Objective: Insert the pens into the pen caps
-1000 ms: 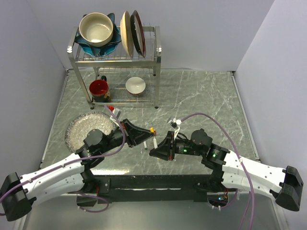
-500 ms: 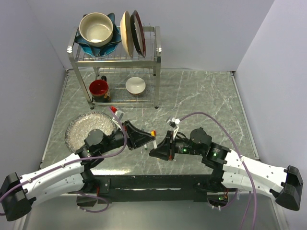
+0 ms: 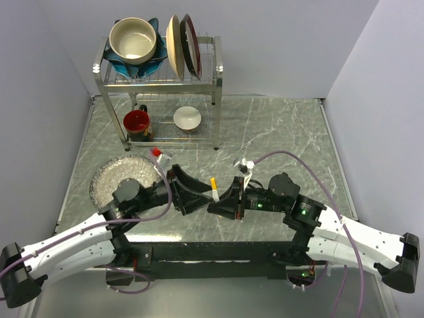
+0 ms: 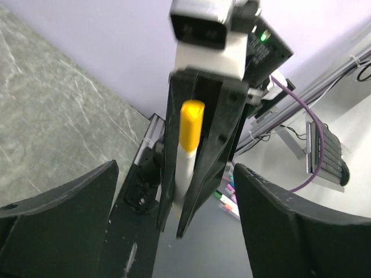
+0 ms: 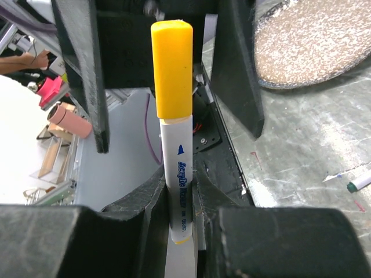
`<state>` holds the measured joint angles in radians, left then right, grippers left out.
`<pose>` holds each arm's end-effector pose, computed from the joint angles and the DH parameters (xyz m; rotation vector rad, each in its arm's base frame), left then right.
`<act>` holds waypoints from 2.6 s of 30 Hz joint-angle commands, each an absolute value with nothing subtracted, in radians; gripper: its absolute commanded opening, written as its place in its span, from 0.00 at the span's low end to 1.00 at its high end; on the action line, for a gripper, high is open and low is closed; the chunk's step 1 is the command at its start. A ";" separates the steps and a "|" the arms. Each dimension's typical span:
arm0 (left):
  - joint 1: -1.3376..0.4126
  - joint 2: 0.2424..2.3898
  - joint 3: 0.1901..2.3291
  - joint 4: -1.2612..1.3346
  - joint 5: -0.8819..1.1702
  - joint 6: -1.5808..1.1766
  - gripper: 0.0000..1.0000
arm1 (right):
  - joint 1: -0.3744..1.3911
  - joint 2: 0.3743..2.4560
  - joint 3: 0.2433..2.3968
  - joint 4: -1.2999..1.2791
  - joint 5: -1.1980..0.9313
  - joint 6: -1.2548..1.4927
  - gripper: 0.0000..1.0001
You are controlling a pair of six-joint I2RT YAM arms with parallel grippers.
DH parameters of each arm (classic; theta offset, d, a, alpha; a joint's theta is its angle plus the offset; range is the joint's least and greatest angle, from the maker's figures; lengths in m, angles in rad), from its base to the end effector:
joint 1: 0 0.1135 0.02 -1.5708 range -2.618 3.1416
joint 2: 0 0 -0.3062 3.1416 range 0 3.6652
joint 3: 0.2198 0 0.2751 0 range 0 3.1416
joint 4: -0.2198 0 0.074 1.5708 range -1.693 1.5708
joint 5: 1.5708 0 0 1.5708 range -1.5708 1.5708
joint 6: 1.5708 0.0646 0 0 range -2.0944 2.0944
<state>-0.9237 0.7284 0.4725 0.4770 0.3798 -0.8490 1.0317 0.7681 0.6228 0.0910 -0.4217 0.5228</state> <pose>0.0998 -0.1717 0.3368 0.4319 1.5418 -1.6967 0.0835 0.1911 0.3395 -0.8148 1.6677 1.4859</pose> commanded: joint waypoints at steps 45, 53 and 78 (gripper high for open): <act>-0.927 0.876 0.660 0.644 0.555 -0.834 0.29 | 1.100 0.784 0.657 0.155 -0.495 0.525 0.00; -0.927 0.871 0.614 0.690 0.640 -0.848 0.01 | 1.097 0.759 0.669 0.153 -0.410 0.541 0.00; -1.028 0.882 0.439 1.124 0.522 -0.836 0.01 | 1.097 0.813 0.666 0.635 -0.387 0.791 0.00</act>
<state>-0.9760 0.8848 0.4652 1.1706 0.4736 -0.9413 1.1107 0.7998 0.6281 0.3725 -0.5537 0.7158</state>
